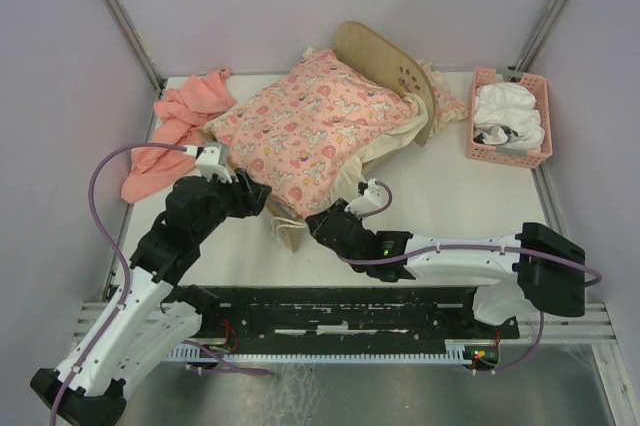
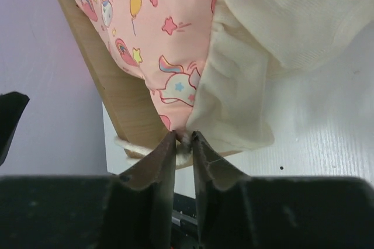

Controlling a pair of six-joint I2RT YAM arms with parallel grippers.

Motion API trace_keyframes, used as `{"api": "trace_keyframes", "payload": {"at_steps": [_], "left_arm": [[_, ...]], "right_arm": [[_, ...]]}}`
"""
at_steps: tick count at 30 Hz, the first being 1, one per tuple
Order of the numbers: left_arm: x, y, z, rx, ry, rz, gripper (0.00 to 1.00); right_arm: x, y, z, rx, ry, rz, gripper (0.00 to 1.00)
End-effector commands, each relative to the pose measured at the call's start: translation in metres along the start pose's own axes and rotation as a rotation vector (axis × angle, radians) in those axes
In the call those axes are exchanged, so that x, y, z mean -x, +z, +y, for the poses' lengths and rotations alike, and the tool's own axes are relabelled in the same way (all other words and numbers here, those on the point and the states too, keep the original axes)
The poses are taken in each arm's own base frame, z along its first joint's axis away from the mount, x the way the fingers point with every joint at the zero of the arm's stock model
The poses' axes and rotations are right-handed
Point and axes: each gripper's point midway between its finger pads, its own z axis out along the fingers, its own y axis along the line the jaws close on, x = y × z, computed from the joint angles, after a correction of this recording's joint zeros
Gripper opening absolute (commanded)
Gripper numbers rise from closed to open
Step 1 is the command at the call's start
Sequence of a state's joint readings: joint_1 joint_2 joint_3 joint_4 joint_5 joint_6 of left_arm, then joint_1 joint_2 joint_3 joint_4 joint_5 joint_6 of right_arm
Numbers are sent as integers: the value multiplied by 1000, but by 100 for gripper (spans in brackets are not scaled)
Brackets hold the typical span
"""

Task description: Set up the pet bed

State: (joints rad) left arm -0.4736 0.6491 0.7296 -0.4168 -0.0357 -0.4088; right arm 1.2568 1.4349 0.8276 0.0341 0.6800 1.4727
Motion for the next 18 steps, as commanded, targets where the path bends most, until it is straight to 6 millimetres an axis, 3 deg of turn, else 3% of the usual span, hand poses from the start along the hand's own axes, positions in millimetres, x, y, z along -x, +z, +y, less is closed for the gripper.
{"api": "trace_keyframes", "payload": {"at_steps": [1, 3, 10, 18], "left_arm": [[11, -6, -26, -149, 91, -33, 62], [9, -9, -34, -215, 139, -41, 60], [8, -10, -62, -389, 197, -51, 52], [-12, 4, -92, -543, 238, 29, 46]], "right_arm": [[30, -5, 22, 41, -65, -122, 16], [44, -9, 21, 45, -122, -154, 3], [89, -20, 25, 72, -348, -203, 2], [99, -8, 20, 109, -424, -89, 2]]}}
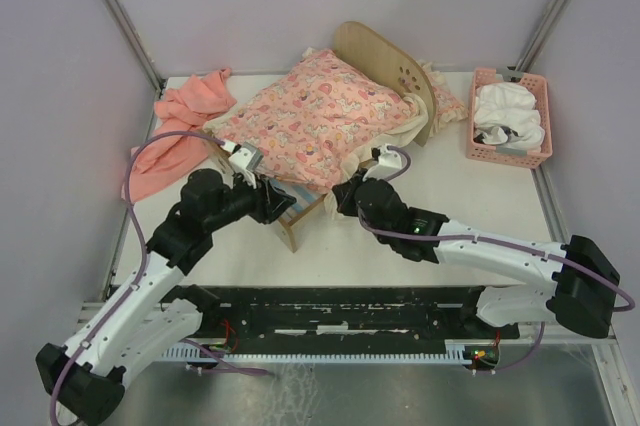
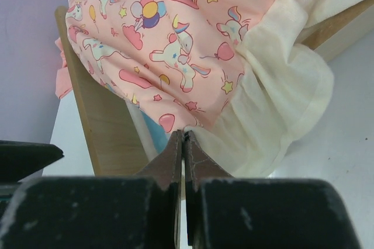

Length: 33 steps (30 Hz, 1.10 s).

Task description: Set up the pet bed

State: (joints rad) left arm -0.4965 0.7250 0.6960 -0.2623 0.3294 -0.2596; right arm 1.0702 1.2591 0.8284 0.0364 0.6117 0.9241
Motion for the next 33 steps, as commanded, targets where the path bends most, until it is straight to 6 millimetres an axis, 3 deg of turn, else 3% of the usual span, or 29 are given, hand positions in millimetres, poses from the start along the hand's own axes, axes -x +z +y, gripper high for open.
{"api": "trace_keyframes", "payload": {"at_steps": [1, 10, 14, 19, 33], "left_arm": [[12, 11, -32, -164, 97, -49, 46], [-26, 55, -55, -88, 87, -34, 41], [-41, 69, -48, 5, 104, -16, 38], [-46, 73, -33, 105, 146, -33, 31], [-81, 77, -19, 137, 142, 37, 30]], "right_arm": [[11, 0, 13, 85, -41, 26, 2], [19, 5, 11, 112, -26, 37, 2], [18, 6, 14, 130, -9, 47, 2], [14, 8, 19, 153, 11, 67, 2], [9, 13, 20, 149, 16, 82, 2]]}}
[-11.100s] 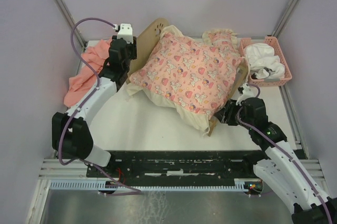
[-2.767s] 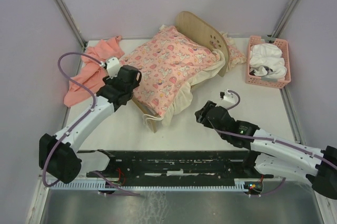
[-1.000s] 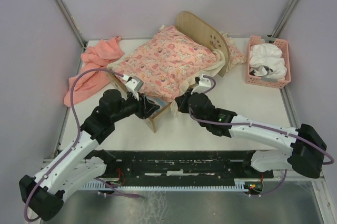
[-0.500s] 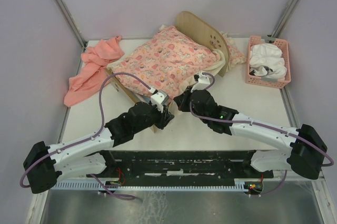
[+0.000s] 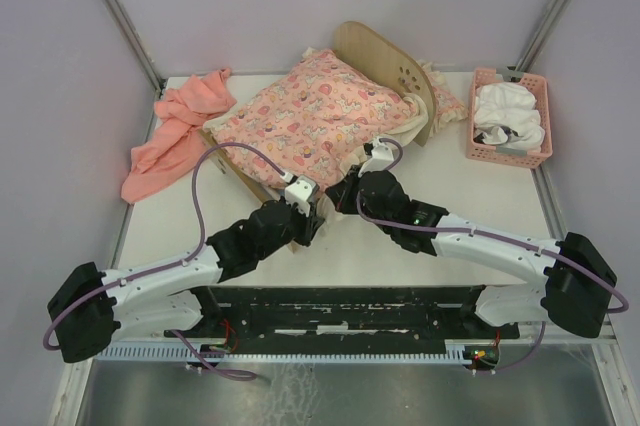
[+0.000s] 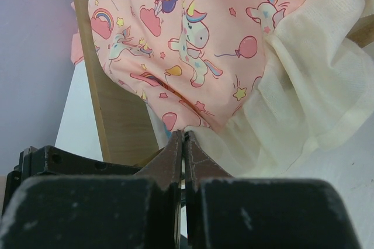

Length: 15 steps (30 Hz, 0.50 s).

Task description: Set up the pet bed

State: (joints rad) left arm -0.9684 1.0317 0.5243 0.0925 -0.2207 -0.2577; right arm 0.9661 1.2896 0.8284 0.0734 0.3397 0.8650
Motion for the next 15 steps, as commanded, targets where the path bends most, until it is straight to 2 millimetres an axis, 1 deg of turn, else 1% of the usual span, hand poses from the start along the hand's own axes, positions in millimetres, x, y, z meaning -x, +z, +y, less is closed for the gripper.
{"api": "trace_keyframes", "payload": {"at_steps": [1, 3, 8, 12, 15], "left_arm": [[9, 3, -1, 3, -18, -50, 30], [3, 5, -3, -5, -17, -35, 30], [0, 8, -8, -28, -23, -20, 30], [8, 6, -13, -31, -38, -38, 31], [17, 4, -17, -27, -49, -62, 36]], "right_arm": [[21, -1, 16, 40, 28, -62, 2], [23, -2, 14, 32, 28, -69, 2], [27, -4, 11, 23, 23, -85, 2], [36, -8, 7, -2, -9, -107, 2], [38, -9, 6, -5, -13, -110, 2]]}}
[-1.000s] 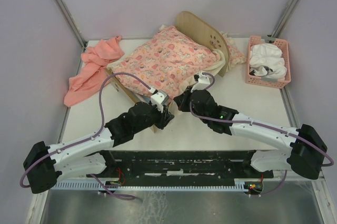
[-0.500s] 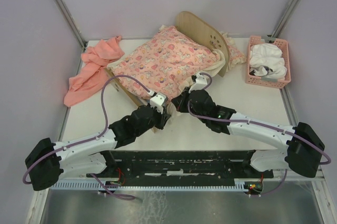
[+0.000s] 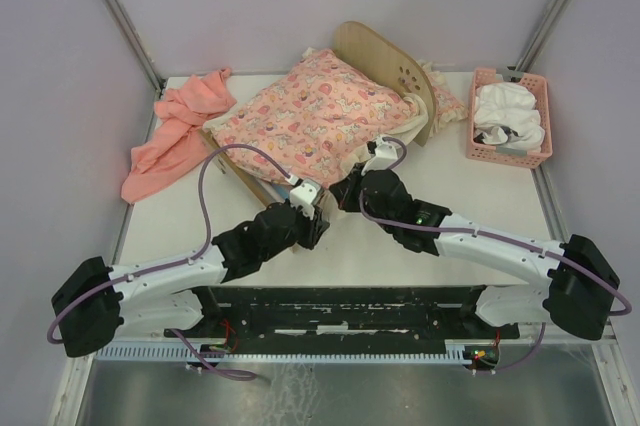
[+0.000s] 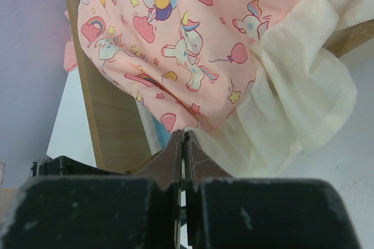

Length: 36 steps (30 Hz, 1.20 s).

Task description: Set up the pet bed

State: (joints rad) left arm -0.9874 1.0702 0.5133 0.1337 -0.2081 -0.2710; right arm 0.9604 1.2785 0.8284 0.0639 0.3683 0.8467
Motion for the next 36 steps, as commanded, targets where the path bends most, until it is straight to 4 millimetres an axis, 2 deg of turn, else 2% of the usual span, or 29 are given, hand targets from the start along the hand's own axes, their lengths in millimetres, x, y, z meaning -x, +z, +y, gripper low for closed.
{"api": "trace_keyframes", "payload": {"at_steps": [1, 6, 15, 24, 31, 36], "left_arm": [[26, -2, -6, 15, -41, -79, 37], [14, 2, 5, 95, -28, -43, 29], [15, 15, 5, 132, -31, -53, 31], [19, 21, 16, 197, -48, -101, 32], [24, 24, 4, 132, -78, -128, 35], [19, 29, 1, 123, -91, -113, 35]], "right_arm": [[31, -7, 10, 19, 5, -84, 2], [31, -5, 10, 24, 18, -78, 2], [32, -7, 12, 36, 30, -79, 2], [33, -10, 11, 37, 35, -84, 2], [29, -9, 11, 42, 42, -73, 2], [27, -8, 12, 47, 47, -69, 2]]}}
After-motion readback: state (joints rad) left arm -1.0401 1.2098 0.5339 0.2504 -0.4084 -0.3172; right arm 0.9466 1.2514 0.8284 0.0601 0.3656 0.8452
